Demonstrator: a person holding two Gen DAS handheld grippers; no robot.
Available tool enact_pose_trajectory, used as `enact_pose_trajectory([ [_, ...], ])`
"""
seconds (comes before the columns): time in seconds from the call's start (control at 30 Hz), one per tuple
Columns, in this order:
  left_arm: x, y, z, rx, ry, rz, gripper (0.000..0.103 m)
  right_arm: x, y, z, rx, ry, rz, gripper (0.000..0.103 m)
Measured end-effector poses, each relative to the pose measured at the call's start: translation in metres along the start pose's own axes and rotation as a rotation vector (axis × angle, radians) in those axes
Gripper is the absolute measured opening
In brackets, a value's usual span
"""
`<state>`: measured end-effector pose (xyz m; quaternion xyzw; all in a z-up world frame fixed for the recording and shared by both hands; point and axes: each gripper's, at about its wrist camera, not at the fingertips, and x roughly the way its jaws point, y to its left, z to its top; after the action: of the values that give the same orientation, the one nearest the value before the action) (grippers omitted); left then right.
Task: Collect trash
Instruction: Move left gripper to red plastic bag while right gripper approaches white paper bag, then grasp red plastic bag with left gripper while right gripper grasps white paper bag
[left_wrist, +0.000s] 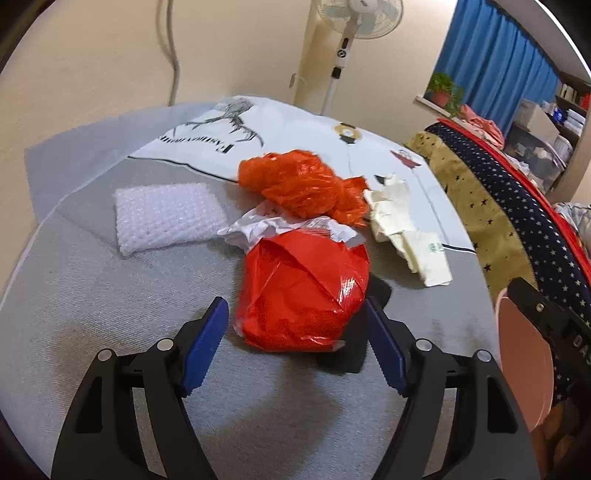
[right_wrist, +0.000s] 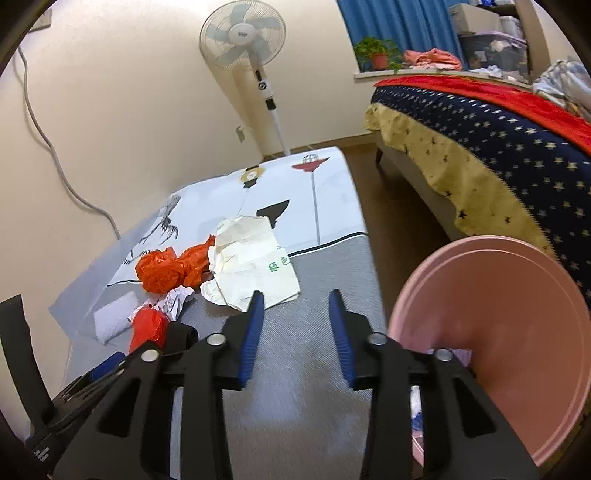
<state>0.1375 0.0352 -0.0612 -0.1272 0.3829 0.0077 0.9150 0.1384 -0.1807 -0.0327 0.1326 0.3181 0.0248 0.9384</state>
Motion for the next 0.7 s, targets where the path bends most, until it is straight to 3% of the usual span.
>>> enact_pose_trajectory([
  [0.2,-0.002,0.007,0.002,-0.010,-0.005,0.008,0.067,0.043,0.008,0.009,0.003,0.070,0.019,0.042],
  [0.27,-0.005,0.010,0.004,-0.021,-0.017,0.009,0.058,0.057,0.009,0.014,-0.002,0.093,0.008,0.042],
  [0.53,-0.004,0.018,0.005,-0.044,-0.019,0.009,0.058,0.094,0.018,0.015,-0.059,0.196,-0.030,0.044],
  [0.63,-0.004,0.018,0.006,-0.045,-0.024,0.012,0.058,0.093,0.023,0.012,-0.095,0.200,-0.021,0.027],
  [0.67,-0.004,0.017,0.006,-0.047,-0.027,0.010,0.057,0.094,0.023,0.013,-0.096,0.202,-0.016,0.014],
  [0.7,-0.005,0.017,0.006,-0.046,-0.028,0.008,0.057,0.093,0.023,0.013,-0.096,0.199,-0.008,0.008],
])
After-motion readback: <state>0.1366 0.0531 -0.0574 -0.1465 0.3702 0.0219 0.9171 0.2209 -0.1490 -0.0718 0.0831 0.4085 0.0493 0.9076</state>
